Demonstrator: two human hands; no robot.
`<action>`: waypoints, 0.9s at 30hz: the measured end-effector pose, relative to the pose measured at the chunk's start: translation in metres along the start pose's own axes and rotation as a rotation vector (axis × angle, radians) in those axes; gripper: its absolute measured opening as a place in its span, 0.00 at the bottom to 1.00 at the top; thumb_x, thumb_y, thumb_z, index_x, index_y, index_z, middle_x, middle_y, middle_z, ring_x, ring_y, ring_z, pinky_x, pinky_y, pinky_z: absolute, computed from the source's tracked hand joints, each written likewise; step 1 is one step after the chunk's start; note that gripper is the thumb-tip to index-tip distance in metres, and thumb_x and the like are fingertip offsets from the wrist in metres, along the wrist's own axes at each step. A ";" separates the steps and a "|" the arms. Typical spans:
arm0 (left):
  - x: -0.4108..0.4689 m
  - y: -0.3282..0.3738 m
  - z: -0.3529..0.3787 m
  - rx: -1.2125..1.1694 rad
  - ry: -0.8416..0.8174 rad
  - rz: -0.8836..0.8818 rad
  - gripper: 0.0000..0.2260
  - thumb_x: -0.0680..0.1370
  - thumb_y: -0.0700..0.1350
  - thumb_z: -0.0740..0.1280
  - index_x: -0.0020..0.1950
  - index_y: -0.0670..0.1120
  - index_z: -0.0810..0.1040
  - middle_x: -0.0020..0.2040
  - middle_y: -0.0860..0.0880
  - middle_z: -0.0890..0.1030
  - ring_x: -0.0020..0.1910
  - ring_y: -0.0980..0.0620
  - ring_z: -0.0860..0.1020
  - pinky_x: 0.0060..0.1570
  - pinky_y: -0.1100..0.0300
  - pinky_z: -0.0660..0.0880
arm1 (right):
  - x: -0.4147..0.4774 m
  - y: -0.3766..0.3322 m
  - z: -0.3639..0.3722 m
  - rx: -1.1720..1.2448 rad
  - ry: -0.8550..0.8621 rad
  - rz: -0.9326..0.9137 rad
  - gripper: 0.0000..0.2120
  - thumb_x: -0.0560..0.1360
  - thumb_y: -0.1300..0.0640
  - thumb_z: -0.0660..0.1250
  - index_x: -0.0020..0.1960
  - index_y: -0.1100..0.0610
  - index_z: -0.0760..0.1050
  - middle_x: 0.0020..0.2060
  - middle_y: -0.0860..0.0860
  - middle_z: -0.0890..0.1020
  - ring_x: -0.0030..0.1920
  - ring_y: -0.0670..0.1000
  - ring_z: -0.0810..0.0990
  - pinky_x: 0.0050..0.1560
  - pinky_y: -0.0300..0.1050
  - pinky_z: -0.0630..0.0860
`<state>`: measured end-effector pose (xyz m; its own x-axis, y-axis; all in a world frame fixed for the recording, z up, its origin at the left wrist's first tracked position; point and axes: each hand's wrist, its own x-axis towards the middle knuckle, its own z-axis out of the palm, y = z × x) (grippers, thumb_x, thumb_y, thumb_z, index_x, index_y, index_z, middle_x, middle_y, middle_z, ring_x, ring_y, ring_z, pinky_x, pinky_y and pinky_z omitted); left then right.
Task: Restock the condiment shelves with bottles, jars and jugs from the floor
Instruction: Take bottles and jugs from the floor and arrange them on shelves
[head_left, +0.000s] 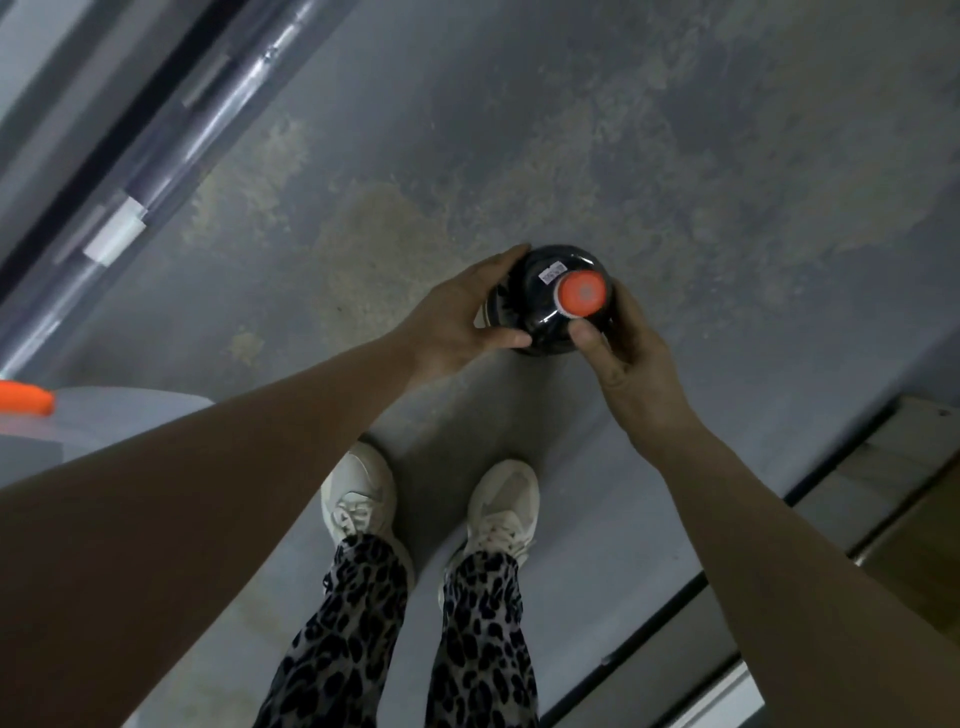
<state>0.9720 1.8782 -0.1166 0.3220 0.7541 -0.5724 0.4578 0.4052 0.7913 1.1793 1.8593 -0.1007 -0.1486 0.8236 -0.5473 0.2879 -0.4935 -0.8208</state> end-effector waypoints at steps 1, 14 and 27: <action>0.004 0.001 -0.003 -0.016 -0.009 -0.003 0.38 0.76 0.44 0.73 0.80 0.51 0.55 0.78 0.51 0.62 0.76 0.54 0.62 0.73 0.60 0.60 | 0.005 -0.002 -0.001 0.009 0.002 -0.012 0.24 0.79 0.53 0.67 0.74 0.52 0.68 0.67 0.46 0.77 0.68 0.42 0.74 0.65 0.35 0.72; 0.067 0.015 -0.014 -0.304 -0.016 0.082 0.35 0.76 0.48 0.66 0.79 0.45 0.53 0.76 0.47 0.65 0.74 0.53 0.66 0.73 0.52 0.66 | 0.086 0.000 -0.011 0.052 0.054 -0.056 0.25 0.78 0.42 0.65 0.73 0.44 0.65 0.65 0.37 0.76 0.67 0.38 0.74 0.60 0.31 0.73; 0.087 0.008 -0.009 -0.374 0.093 0.008 0.25 0.83 0.48 0.61 0.79 0.51 0.59 0.73 0.51 0.70 0.72 0.52 0.69 0.71 0.46 0.69 | 0.100 0.012 -0.003 0.088 0.073 0.001 0.29 0.81 0.46 0.64 0.79 0.41 0.58 0.71 0.45 0.73 0.70 0.45 0.73 0.70 0.49 0.73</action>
<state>0.9965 1.9515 -0.1586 0.2400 0.7946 -0.5577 0.1158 0.5470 0.8291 1.1707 1.9366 -0.1642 -0.0778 0.8396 -0.5377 0.2035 -0.5146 -0.8329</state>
